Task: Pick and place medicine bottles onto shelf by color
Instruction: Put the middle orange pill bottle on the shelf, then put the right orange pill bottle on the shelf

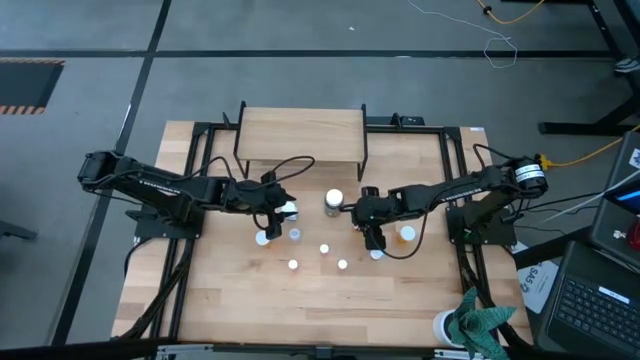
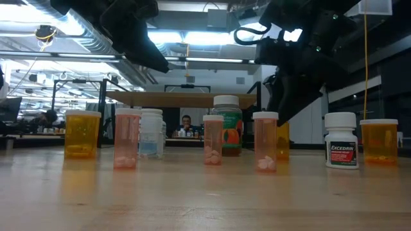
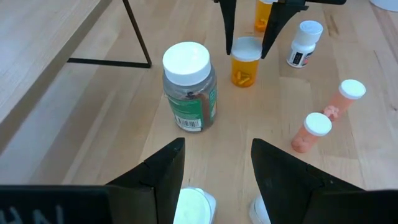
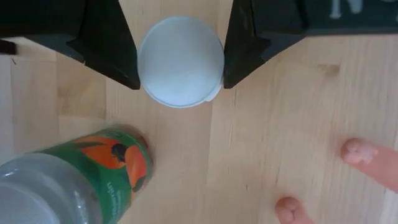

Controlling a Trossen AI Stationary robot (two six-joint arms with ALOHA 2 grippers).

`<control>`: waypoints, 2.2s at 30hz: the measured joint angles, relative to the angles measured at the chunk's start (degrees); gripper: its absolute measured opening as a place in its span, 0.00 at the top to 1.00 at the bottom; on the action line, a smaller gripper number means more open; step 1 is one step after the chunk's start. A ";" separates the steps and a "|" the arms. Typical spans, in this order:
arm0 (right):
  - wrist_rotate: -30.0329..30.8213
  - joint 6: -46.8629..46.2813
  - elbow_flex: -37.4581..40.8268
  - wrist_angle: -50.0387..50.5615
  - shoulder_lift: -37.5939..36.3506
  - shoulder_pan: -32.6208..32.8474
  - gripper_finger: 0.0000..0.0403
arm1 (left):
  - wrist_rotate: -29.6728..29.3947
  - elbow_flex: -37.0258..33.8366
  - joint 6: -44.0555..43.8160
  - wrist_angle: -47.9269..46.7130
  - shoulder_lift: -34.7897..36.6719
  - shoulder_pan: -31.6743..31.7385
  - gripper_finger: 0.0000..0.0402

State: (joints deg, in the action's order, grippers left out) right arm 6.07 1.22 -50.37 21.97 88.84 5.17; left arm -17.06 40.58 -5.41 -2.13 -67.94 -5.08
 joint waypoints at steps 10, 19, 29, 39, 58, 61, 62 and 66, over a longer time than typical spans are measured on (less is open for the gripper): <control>-0.31 -3.87 -4.90 4.97 0.08 0.00 0.49 | 0.00 0.00 0.00 0.00 0.00 0.00 0.55; 2.25 -0.51 -23.87 24.22 0.08 -1.11 0.65 | 0.02 0.00 0.00 0.00 0.00 0.02 0.55; -2.10 0.62 -32.46 30.65 -0.01 -0.49 0.86 | 0.00 0.00 0.00 0.00 0.00 0.02 0.55; -2.24 0.55 -31.74 34.67 0.02 2.02 0.95 | 0.02 0.00 -0.09 0.00 0.00 0.02 0.55; 12.32 -20.32 -8.62 30.38 -32.57 6.32 0.96 | 0.00 0.00 -0.20 -1.14 0.02 0.01 0.55; 12.30 -18.87 -1.83 23.32 -37.81 6.33 0.96 | 0.00 0.00 -0.20 -1.11 0.02 0.02 0.55; 12.33 -19.00 -0.29 21.14 -39.04 6.22 0.96 | 0.00 0.00 -0.20 -1.13 0.02 0.02 0.55; 12.30 -19.09 3.83 14.12 -40.66 4.63 0.97 | 0.00 0.00 -0.20 -1.11 0.02 0.02 0.55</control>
State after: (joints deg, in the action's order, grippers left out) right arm 18.37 -17.87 -46.54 36.08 48.18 9.79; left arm -17.06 40.58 -5.61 -3.25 -67.92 -5.06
